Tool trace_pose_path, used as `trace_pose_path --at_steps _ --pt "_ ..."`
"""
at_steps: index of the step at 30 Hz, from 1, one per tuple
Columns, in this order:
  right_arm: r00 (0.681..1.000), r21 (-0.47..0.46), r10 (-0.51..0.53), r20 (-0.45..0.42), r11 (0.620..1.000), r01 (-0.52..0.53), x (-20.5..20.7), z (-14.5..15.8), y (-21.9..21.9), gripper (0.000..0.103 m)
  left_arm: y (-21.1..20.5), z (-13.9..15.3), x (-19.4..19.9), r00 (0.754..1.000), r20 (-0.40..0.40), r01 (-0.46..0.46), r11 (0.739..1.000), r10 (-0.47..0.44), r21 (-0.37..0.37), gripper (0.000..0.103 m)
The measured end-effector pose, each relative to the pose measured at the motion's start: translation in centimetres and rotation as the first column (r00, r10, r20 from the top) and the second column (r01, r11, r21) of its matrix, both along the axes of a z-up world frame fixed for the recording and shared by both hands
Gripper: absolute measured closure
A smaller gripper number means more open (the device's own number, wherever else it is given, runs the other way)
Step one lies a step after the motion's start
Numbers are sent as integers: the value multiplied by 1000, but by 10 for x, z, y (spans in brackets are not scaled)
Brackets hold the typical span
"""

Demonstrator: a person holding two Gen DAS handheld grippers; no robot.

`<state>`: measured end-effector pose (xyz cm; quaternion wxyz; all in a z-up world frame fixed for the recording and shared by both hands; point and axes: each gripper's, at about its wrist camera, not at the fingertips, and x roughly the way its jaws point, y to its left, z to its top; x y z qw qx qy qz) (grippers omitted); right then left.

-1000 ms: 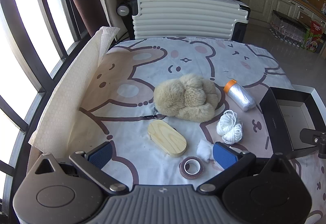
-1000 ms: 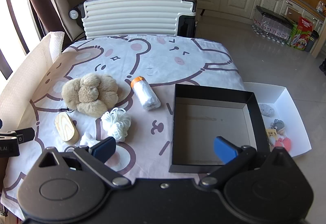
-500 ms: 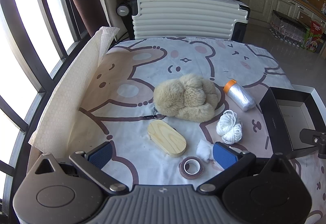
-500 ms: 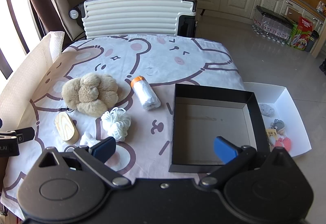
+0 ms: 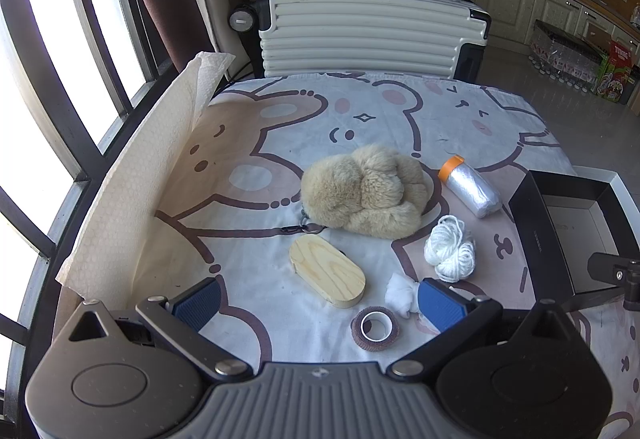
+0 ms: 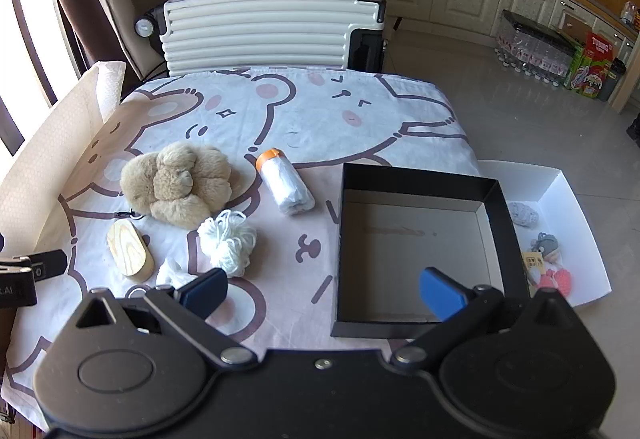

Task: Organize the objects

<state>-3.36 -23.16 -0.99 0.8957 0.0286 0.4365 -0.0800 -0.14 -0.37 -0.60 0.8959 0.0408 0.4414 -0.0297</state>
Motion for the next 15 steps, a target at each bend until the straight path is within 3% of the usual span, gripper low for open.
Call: trace_pose_path --at_steps 15 --pt "1000 3 -3 -3 1000 3 0 -1 -1 0 -1 0 0 1000 -4 7 1000 -7 0 0"
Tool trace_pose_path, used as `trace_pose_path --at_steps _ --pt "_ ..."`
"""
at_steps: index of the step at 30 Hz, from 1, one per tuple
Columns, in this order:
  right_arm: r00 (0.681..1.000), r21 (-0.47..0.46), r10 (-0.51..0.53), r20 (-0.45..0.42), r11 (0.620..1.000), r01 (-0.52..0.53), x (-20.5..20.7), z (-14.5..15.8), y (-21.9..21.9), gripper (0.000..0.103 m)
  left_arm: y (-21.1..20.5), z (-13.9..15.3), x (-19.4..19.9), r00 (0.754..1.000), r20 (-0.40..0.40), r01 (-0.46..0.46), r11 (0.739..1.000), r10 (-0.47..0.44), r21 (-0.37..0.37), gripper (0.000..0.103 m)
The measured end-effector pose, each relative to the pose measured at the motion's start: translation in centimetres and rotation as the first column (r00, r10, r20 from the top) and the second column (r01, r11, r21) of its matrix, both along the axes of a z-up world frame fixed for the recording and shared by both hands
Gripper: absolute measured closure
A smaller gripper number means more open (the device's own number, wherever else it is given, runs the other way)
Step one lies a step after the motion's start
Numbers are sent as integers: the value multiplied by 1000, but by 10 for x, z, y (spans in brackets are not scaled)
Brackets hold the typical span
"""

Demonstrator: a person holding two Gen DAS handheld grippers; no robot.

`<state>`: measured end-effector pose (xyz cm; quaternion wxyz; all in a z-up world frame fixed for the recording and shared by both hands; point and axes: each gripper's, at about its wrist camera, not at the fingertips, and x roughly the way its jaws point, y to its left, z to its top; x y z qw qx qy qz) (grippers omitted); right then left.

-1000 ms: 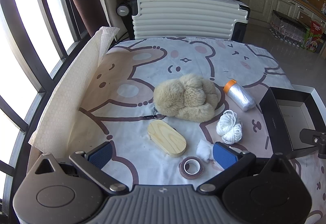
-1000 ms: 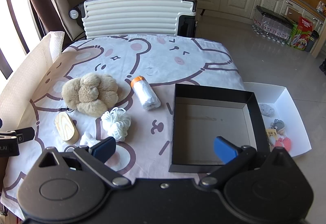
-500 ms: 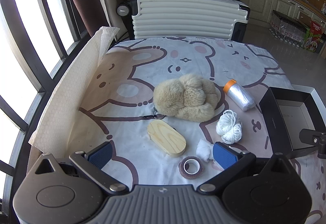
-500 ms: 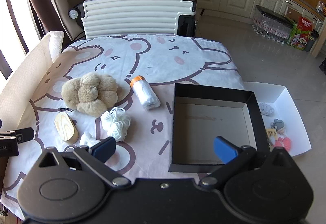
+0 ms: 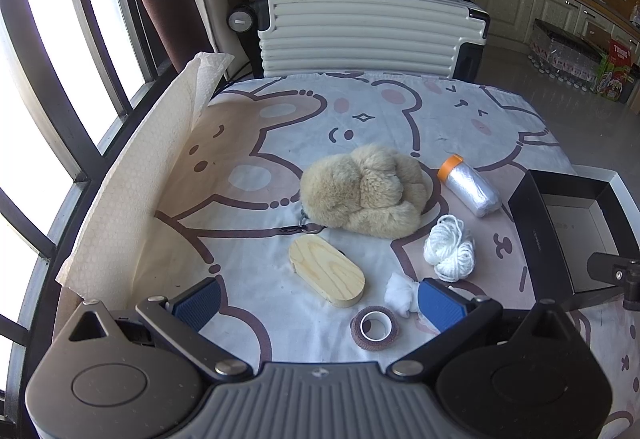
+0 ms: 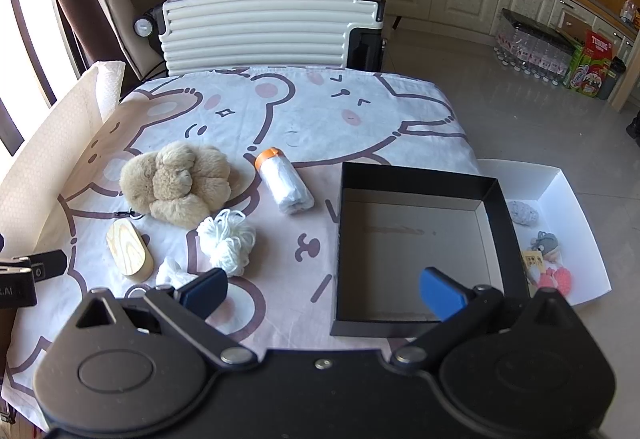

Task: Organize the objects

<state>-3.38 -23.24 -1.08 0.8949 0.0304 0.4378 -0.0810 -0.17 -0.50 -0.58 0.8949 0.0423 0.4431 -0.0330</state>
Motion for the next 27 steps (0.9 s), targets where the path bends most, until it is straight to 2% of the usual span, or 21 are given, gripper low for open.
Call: trace_pose_path --at_steps 13,21,27 --pt "1000 10 -3 -6 1000 3 0 7 4 0 -4 14 7 1000 3 2 1000 -2 17 0" --pt "999 80 -39 28 996 37 17 40 3 0 -10 36 21 1000 19 8 999 -8 34 0" --pt "997 66 -33 66 997 29 41 69 7 0 -17 53 41 999 37 0 999 -2 38 0"
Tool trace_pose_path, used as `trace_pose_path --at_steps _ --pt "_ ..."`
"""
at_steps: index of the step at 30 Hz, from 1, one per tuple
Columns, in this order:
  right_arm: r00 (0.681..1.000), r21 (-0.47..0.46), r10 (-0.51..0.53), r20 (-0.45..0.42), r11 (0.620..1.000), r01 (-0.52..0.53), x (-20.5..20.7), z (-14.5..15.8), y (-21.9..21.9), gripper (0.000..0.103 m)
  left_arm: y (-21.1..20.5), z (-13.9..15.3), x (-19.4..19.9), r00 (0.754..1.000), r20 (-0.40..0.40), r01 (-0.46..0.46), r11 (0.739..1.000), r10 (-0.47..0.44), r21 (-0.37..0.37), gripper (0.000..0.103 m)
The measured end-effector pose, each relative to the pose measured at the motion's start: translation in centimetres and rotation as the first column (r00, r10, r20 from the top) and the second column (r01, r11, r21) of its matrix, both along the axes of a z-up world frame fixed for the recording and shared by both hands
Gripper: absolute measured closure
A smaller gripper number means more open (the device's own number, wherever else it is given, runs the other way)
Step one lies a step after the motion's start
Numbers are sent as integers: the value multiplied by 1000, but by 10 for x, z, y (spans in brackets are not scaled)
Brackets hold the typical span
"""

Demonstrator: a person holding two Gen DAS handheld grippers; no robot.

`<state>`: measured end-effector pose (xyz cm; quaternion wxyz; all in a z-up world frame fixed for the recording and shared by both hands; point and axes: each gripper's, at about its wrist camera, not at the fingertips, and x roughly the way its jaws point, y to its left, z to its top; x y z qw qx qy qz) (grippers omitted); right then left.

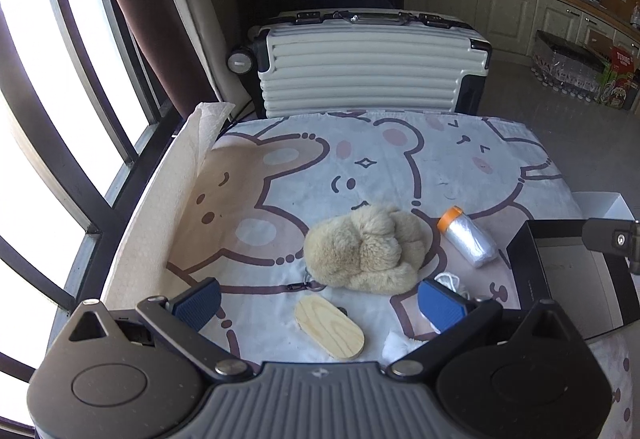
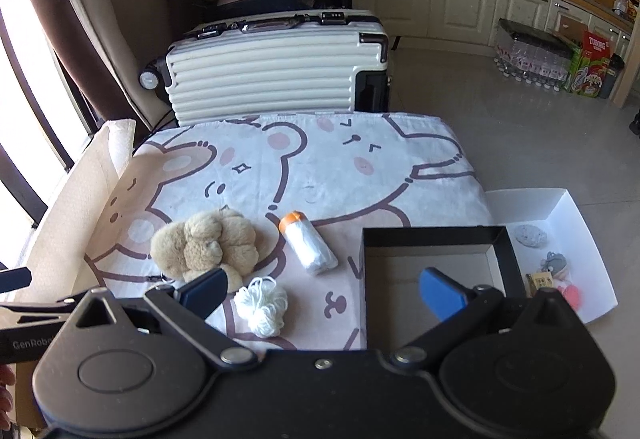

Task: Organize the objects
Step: 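Reach the right gripper down to the white yarn skein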

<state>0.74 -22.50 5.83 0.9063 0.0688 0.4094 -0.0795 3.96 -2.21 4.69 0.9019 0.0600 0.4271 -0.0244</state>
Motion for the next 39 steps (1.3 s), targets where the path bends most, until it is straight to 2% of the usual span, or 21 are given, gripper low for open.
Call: trace_pose_path --at_steps 3,6,13,16,22,26,31,35,39 --pt "1000 4 -3 11 1000 3 14 5 1 0 -3 -2 9 1000 -2 -2 1000 2 1 0" --pt "1000 10 -12 1 1000 12 26 -2 2 0 -5 -13 16 1000 -15 15 1000 -15 1 0" --pt "997 45 -10 -75 999 13 46 -47 12 0 7 -54 24 994 -105 23 999 -27 -39 1" --pt "996 33 17 -92 999 -14 54 -59 19 0 7 -63 22 991 -113 71 997 -75 -40 3" --pt "988 70 45 -145 997 -35 69 -86 25 0 6 -77 22 980 -142 132 989 -140 -66 7" --pt "983 106 34 -179 994 -15 77 -101 24 0 2 -89 21 969 -171 173 983 -180 -57 13" --pt "979 160 5 -204 987 29 86 -115 19 1 3 -103 20 953 -214 202 976 -216 -88 19" --pt "970 222 -4 -242 973 59 90 -129 14 9 -1 -118 20 930 -261 244 965 -260 -95 27" --pt "960 294 -7 -279 951 92 95 -144 8 15 -7 -129 19 909 -286 293 953 -304 -83 28"
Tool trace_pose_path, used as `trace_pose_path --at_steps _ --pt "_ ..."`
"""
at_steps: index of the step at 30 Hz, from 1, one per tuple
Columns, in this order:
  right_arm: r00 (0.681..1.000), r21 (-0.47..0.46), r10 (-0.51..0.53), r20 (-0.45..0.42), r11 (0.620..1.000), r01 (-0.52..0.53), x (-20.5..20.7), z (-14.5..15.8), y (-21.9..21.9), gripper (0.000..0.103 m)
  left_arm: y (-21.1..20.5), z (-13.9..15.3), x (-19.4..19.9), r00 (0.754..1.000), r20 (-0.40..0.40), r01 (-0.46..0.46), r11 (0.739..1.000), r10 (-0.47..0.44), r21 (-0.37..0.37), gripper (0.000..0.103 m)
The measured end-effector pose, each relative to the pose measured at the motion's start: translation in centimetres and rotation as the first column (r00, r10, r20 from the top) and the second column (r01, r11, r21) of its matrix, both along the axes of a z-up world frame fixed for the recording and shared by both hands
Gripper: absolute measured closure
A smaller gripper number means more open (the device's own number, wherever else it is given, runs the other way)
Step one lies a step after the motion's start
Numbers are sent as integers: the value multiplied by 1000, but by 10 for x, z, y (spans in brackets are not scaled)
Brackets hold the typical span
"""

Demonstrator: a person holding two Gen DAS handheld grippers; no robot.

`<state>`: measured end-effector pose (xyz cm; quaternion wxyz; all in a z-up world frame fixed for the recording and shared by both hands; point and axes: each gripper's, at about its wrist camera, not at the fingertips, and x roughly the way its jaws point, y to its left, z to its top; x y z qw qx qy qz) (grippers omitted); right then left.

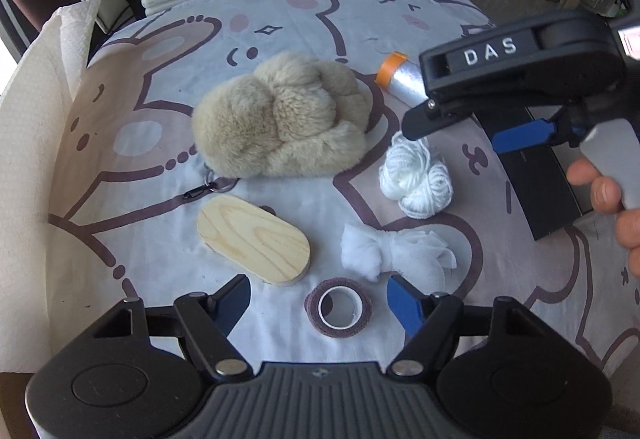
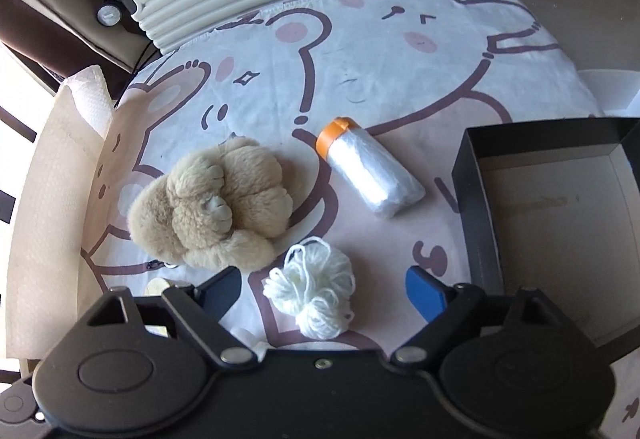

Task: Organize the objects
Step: 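Reach the right gripper down to the white yarn skein, then close the right gripper on the white yarn skein and lift it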

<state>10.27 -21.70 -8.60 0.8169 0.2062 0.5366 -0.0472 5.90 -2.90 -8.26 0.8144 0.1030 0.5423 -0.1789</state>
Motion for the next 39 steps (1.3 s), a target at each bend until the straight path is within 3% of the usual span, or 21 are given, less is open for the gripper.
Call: trace_pose_path --at_steps 4,12,13,16,20,27,35,39 --pt "998 79 -28 -57 996 33 8 -14 -3 15 -2 -8 -3 999 -36 41 999 -41 -1 33" --pt "994 103 -39 -98 993 49 23 -37 5 20 -5 -21 -6 992 -72 102 995 -102 0 35" --pt "994 102 -34 -106 994 45 24 -39 6 24 -5 -22 -5 992 -78 103 995 -103 0 35" --pt "990 81 -15 -137 996 27 27 -46 9 53 -7 -26 -3 991 -86 106 994 -105 -2 35" --pt "992 90 -11 -125 996 22 26 -44 6 61 -10 -31 0 992 -90 93 996 -92 2 35" --pt "994 91 12 -111 996 -2 22 -39 4 65 -20 -36 2 991 -96 91 996 -90 13 36" --pt "995 80 45 -87 996 -38 17 -33 5 65 -20 -43 7 992 -109 64 996 -57 65 59" --pt "996 83 49 -76 996 -42 14 -29 4 66 -19 -41 8 992 -114 58 996 -51 65 59"
